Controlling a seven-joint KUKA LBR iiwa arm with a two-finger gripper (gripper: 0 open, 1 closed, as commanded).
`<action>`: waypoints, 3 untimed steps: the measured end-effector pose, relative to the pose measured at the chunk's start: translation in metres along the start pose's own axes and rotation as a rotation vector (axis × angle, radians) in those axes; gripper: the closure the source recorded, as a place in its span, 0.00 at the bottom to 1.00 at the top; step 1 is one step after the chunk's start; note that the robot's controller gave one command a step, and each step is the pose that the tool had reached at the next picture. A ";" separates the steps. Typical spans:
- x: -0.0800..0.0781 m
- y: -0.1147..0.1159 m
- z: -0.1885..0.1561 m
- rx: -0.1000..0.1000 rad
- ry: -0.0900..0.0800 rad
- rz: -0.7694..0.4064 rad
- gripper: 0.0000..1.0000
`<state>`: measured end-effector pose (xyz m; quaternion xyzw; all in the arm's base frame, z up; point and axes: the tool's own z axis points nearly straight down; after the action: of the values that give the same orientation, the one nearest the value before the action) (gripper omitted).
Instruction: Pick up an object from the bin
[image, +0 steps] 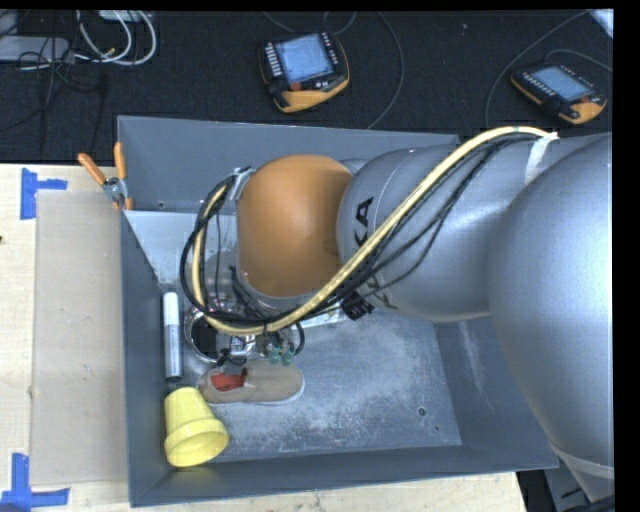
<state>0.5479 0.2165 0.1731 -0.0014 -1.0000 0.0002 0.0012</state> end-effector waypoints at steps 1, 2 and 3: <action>-0.023 -0.022 0.039 0.003 0.004 0.342 1.00; -0.026 0.007 -0.137 -0.001 -0.004 0.351 1.00; -0.061 0.030 0.040 0.002 0.002 0.032 1.00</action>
Offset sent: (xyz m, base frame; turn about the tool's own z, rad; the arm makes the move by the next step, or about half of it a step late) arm 0.0234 -0.0207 -0.0369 0.3404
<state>0.6084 0.2462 0.1331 -0.0172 -0.9998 0.0012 0.0022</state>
